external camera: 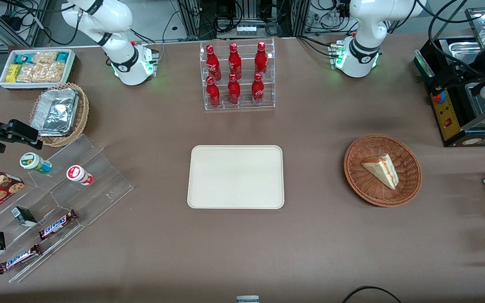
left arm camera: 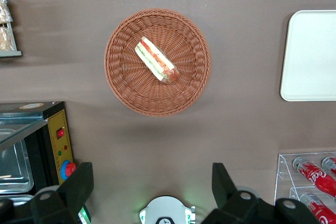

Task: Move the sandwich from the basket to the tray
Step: 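Move the left gripper down over the wrapped sandwich in the wicker basket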

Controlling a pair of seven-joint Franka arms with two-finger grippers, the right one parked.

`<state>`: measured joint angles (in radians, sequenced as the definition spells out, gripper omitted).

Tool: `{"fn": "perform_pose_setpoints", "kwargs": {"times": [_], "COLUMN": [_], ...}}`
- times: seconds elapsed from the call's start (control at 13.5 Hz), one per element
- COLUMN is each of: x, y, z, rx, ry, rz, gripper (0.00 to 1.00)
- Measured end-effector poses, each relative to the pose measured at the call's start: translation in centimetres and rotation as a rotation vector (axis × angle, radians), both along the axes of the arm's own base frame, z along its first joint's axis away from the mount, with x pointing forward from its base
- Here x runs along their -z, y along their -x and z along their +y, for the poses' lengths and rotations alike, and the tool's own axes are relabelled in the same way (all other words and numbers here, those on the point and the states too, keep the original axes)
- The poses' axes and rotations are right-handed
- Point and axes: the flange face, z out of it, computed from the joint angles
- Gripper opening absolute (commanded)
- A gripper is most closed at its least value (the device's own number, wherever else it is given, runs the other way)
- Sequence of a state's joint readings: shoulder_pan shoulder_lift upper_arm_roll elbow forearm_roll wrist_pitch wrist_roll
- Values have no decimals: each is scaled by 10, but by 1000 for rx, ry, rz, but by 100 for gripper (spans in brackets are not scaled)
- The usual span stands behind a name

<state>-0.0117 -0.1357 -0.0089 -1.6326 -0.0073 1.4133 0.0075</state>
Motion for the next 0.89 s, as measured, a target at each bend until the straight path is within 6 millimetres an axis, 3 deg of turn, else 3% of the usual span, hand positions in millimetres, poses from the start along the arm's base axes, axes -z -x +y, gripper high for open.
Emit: {"fn": "perform_pose_setpoints", "kwargs": {"times": [0.37,0.52,0.67,0.89], "x": [2,16,52,130], "y": [-1,-11,-36,-70], "z": [-4,2,21,58], "rx": [7,-4,-58,-278], "ry": [-1,0,0,-12], "rz": [4,24,31,1], "gripper": [100,100,100,100]}}
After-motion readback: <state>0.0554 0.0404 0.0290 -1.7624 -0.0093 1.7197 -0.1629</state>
